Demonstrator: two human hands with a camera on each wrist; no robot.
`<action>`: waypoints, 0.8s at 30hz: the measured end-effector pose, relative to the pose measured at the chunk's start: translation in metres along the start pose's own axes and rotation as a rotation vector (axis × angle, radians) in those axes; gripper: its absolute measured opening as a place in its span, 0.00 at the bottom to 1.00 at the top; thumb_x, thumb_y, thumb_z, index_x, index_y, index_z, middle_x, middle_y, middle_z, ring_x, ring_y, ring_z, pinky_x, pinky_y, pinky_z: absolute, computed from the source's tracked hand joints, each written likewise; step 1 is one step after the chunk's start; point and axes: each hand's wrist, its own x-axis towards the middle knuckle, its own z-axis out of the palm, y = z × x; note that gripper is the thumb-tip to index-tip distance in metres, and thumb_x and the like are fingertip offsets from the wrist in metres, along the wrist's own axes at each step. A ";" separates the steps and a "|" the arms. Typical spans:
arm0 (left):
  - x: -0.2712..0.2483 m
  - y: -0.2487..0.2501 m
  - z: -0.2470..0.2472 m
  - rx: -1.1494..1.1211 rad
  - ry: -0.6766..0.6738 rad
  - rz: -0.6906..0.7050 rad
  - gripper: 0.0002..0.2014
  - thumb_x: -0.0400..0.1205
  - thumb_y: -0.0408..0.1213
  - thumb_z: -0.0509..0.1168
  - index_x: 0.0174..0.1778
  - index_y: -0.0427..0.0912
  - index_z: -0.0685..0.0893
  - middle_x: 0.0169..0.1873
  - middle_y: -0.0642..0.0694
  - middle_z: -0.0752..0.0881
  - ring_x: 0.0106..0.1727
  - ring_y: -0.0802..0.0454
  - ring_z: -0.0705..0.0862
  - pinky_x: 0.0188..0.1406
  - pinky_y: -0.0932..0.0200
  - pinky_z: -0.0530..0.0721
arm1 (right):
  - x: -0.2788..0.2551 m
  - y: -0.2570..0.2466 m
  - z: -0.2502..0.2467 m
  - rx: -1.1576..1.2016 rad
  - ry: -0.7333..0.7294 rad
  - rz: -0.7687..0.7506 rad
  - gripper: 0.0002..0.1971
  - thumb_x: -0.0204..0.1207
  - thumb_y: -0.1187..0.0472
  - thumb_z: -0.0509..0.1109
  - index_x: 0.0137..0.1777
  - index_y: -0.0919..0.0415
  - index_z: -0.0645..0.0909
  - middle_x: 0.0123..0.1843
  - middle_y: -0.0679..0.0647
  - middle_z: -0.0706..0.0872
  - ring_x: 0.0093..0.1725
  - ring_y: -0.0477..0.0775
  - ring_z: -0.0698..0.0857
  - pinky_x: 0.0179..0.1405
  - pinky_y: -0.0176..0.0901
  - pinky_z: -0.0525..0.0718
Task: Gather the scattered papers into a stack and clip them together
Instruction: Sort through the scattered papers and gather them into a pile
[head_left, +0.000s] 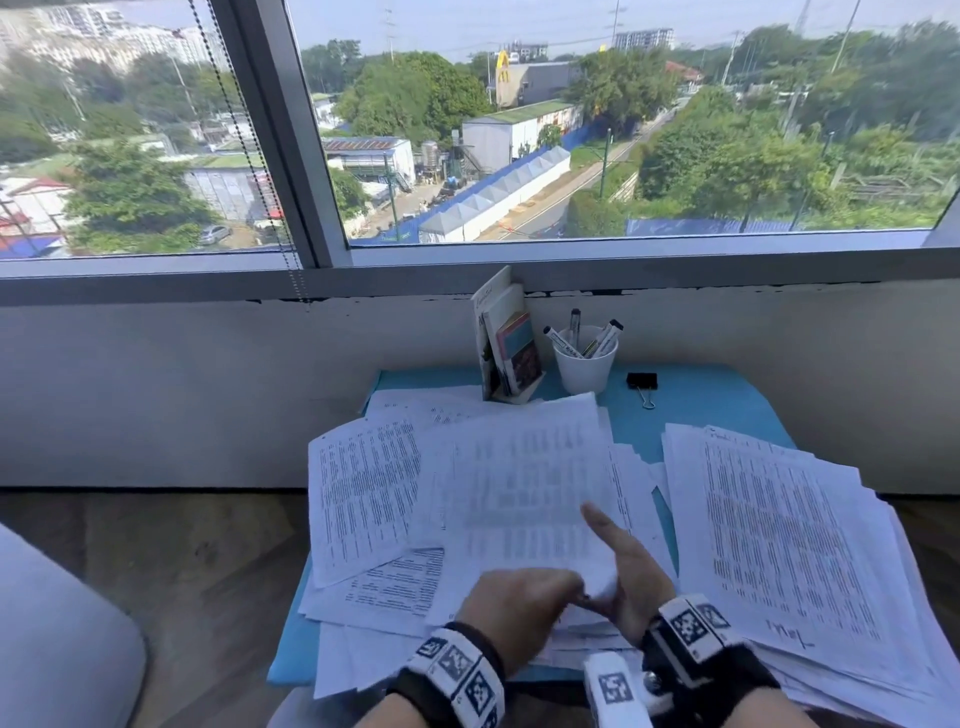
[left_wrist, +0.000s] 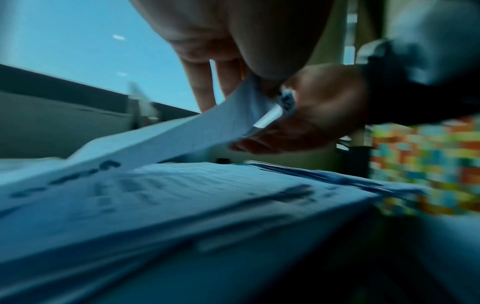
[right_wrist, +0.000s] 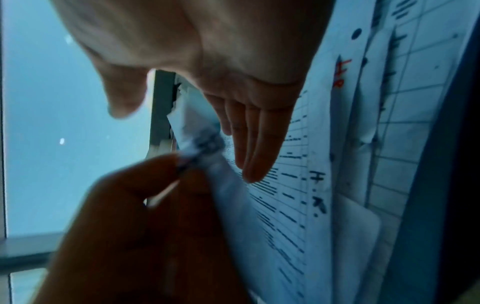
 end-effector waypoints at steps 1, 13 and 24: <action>0.000 0.007 0.003 -0.052 -0.009 0.070 0.04 0.75 0.38 0.66 0.43 0.53 0.79 0.34 0.57 0.86 0.31 0.60 0.82 0.21 0.65 0.76 | 0.000 0.000 -0.006 -0.049 0.051 -0.035 0.32 0.68 0.50 0.78 0.69 0.64 0.74 0.52 0.61 0.84 0.38 0.59 0.90 0.33 0.51 0.87; -0.022 -0.050 -0.001 0.181 -0.444 -1.228 0.43 0.73 0.73 0.55 0.73 0.41 0.66 0.71 0.42 0.69 0.72 0.44 0.69 0.69 0.49 0.72 | -0.010 0.010 -0.082 -0.324 0.581 -0.181 0.19 0.76 0.68 0.70 0.66 0.74 0.77 0.56 0.67 0.84 0.49 0.59 0.78 0.60 0.51 0.76; -0.006 -0.048 -0.013 -0.401 0.249 -1.402 0.08 0.86 0.41 0.54 0.46 0.41 0.70 0.36 0.40 0.80 0.34 0.45 0.77 0.39 0.52 0.77 | 0.004 0.018 -0.095 -0.315 0.505 -0.129 0.18 0.77 0.65 0.70 0.64 0.73 0.79 0.59 0.67 0.86 0.51 0.63 0.83 0.60 0.53 0.79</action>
